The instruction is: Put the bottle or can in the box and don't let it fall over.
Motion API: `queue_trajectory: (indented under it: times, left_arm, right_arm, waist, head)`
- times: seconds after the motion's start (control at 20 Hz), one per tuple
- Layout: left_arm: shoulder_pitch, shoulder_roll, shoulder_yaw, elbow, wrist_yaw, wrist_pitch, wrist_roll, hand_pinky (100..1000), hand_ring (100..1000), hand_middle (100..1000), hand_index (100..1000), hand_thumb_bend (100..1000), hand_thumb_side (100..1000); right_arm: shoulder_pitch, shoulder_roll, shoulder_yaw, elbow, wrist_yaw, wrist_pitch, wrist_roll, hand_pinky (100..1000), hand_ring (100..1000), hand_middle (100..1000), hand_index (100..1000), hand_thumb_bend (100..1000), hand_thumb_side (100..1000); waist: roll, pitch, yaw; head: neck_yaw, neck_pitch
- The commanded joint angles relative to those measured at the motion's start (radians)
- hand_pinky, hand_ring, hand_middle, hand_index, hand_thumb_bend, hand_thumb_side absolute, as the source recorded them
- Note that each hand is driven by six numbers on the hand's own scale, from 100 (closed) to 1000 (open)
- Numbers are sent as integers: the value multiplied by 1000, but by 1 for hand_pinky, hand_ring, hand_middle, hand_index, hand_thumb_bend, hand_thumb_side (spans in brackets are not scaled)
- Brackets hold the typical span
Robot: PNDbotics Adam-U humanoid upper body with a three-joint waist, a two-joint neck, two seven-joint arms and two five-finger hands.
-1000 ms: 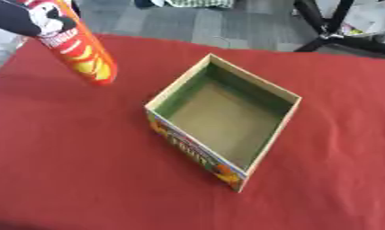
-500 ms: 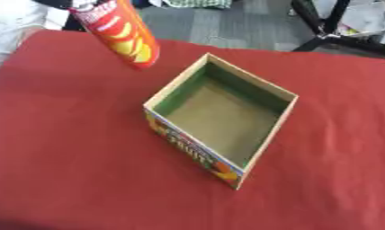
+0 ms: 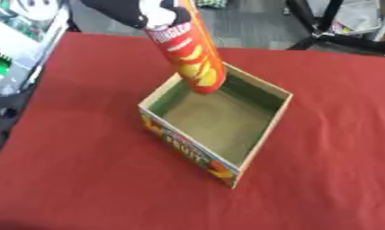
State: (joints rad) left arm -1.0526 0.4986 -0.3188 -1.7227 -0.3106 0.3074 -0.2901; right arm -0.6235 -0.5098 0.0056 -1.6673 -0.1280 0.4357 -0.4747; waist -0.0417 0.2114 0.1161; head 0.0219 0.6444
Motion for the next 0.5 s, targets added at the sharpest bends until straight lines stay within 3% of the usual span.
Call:
queue_trajectory:
  times: [0.05, 0.5]
  left_arm:
    - [-18, -29, 3, -10, -38, -10, -1, 310, 318, 263, 110, 244, 100]
    - [17, -108, -16, 76, -187, -51, 44, 320, 342, 295, 132, 230, 100]
  right_arm:
    - [-16, -17, -14, -25, 1, -1, -6, 558, 724, 735, 661, 100, 567]
    - [-20, -17, -15, -29, 1, -2, -6, 557, 724, 735, 660, 100, 571]
  waist:
    - [2, -13, -5]
    - [6, 4, -21]
  head:
    - [-19, 7]
    - [-49, 10]
